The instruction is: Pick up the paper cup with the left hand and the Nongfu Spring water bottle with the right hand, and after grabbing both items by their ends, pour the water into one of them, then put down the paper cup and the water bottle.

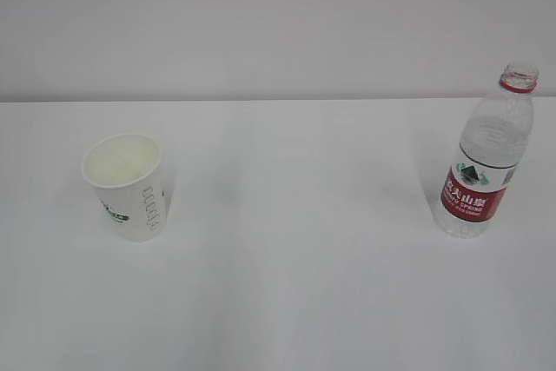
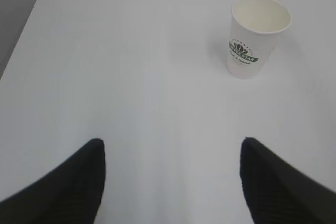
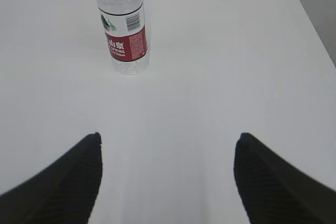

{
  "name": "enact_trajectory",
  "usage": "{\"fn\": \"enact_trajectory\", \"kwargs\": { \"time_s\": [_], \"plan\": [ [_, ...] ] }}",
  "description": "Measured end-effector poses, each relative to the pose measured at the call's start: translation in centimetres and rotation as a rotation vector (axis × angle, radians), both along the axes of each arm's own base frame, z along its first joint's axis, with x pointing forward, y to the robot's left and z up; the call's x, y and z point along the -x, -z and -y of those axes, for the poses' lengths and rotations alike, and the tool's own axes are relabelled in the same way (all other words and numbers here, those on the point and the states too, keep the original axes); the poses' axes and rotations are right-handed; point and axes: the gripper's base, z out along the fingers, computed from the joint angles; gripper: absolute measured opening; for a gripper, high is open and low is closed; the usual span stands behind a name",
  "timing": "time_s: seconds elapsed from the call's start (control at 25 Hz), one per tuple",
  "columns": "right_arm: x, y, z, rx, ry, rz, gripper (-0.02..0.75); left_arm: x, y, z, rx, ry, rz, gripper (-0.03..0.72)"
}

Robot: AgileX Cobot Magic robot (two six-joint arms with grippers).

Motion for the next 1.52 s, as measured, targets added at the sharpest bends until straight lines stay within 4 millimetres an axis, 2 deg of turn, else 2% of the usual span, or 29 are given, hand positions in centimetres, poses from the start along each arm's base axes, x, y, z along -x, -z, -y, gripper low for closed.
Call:
{"fn": "enact_trajectory", "kwargs": {
  "time_s": [0.56,0.84,1.08,1.52],
  "plan": [
    [0.0,0.0,-0.1,-0.008,-0.006,0.002,0.588,0.0,-0.1,0.0,0.004,0.003,0.01,0.571],
    [0.1,-1.7,-0.1,-0.007,-0.015,0.125,0.588,-0.4,-1.8,0.1,0.012,0.006,0.181,0.57],
    [-0.1,-2.2,-0.1,-0.005,-0.018,0.185,0.587,-0.7,-3.0,0.0,0.009,0.004,0.321,0.57],
    [-0.5,-3.7,-0.2,0.003,-0.021,0.351,0.588,-0.8,-4.1,-0.4,-0.059,-0.024,0.441,0.57]
  ]
}}
